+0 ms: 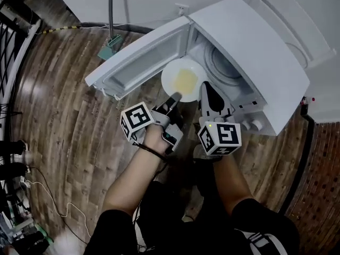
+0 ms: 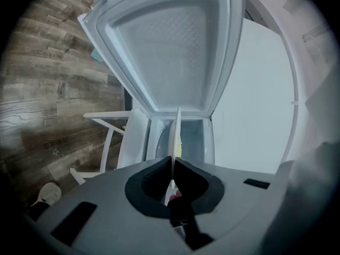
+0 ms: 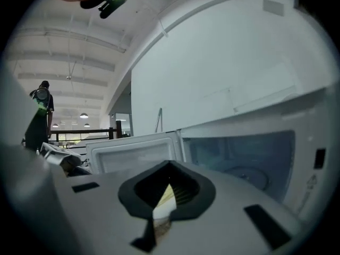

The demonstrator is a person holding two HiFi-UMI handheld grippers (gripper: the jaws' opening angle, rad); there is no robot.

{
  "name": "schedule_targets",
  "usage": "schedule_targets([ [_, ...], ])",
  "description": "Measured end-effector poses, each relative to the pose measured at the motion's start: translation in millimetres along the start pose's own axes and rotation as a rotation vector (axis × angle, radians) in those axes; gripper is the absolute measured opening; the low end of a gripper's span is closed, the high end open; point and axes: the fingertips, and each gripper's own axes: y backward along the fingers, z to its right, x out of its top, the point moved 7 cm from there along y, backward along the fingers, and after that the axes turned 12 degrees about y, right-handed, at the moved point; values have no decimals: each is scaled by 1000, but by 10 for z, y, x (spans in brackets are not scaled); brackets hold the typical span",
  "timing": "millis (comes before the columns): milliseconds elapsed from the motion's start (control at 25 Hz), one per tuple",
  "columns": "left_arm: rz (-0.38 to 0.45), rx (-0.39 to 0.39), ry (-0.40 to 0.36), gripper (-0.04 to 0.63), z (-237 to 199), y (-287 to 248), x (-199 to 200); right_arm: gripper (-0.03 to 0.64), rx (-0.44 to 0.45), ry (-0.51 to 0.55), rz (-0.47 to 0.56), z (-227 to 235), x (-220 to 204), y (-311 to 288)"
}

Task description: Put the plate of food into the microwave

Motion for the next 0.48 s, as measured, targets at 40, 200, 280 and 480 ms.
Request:
schedule_targets([
  [40, -20, -6, -18, 12, -66, -108, 23, 12, -8, -11, 8, 42, -118, -35],
  [200, -72, -41, -57, 12, -242, -349, 40, 12, -46, -1, 15, 154, -481, -26],
  [280, -79, -67, -65, 12, -288, -409, 67, 12, -76, 13, 19, 228, -503, -17],
  [480, -129, -76, -69, 12, -386, -623, -118, 12, -131, 22, 60, 305, -437, 231],
])
